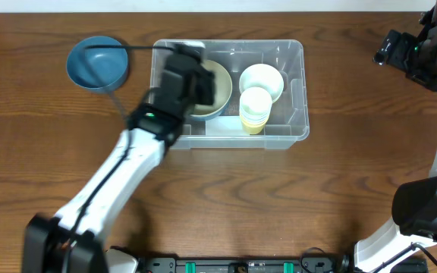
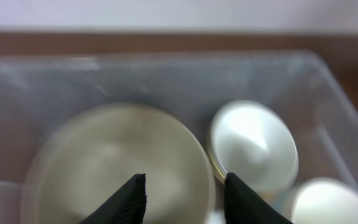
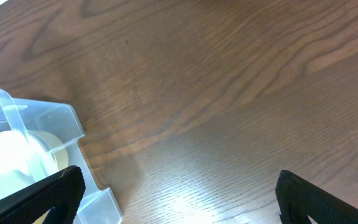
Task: Pack container
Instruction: 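Carry the cream bowl into the container onto the dark-blue bowl, then move the left gripper to the back dark-blue bowl and grasp its rim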
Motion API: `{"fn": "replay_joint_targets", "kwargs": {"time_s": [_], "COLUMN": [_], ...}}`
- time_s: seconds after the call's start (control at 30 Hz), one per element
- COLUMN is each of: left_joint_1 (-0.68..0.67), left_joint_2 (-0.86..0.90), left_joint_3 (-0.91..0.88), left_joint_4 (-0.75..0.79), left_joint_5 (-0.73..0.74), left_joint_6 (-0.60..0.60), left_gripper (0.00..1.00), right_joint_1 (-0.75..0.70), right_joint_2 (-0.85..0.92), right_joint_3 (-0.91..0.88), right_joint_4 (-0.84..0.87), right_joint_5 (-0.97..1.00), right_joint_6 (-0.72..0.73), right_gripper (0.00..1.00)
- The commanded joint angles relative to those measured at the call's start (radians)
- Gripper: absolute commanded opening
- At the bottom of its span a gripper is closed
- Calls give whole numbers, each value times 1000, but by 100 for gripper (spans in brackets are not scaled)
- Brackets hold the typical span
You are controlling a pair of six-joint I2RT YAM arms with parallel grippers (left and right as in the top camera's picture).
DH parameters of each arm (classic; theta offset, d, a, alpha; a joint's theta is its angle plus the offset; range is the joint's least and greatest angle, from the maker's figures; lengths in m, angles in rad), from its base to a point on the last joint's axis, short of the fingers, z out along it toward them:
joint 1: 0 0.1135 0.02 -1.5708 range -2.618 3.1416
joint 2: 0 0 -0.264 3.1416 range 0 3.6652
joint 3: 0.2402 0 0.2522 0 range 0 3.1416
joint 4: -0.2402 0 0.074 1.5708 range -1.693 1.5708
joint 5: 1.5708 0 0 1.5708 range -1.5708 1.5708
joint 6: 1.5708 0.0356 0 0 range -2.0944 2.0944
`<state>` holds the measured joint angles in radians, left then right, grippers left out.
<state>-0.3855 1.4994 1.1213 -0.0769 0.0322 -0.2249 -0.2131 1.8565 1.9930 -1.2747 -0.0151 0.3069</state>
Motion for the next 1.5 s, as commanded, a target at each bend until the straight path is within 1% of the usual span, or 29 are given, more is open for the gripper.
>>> {"fn": "replay_joint_targets", "kwargs": {"time_s": [0.0,0.07,0.17,0.33,0.4,0.43,0.47,0.57,0.6,0.73,0.8,0.93,1.03,1.27,1.3,1.33,1.43,1.47], "left_joint_1": [88,158,269,400,428,438,446,452,452,452,452,452,452,452,452,452,452,452], "left_joint_2": [-118,-154,-160,-74,-24,3,31,117,143,241,286,344,375,443,451,455,457,457], "left_joint_3": [65,65,65,65,65,65,65,65,65,65,65,65,65,65,65,65,65,65], "left_joint_4": [0,-1,-18,-26,-18,-10,-2,42,60,127,158,187,200,199,199,199,199,199], "left_joint_5": [-108,-134,-135,-134,-134,-134,-134,-130,-130,-130,-121,-119,-119,-119,-119,-119,-119,-119], "left_joint_6": [24,49,72,72,75,76,77,135,158,273,366,488,530,532,532,532,531,531], "left_gripper": [48,54,64,77,79,81,85,98,99,98,98,98,98,99,95,88,55,49], "right_joint_1": [-3,-3,-3,-3,-3,-3,-3,-3,-3,-3,-3,-3,-3,-3,-3,-3,-3,-3], "right_joint_2": [-20,-20,-20,-20,-20,-20,-20,-20,-20,-20,-20,-20,-20,-20,-20,-20,-20,-20], "right_joint_3": [12,12,12,12,12,12,12,12,12,12,12,12,12,12,12,12,12,12], "right_joint_4": [0,0,0,0,0,0,0,0,0,0,0,0,0,0,0,0,0,0], "right_joint_5": [0,0,0,0,0,0,0,0,0,0,0,0,0,0,0,0,0,0], "right_joint_6": [14,14,14,14,14,14,14,14,14,14,14,14,14,14,14,14,14,14], "right_gripper": [99,99,99,99,99,99,99,99,99,99,99,99,99,99,99,99,99,99]}}
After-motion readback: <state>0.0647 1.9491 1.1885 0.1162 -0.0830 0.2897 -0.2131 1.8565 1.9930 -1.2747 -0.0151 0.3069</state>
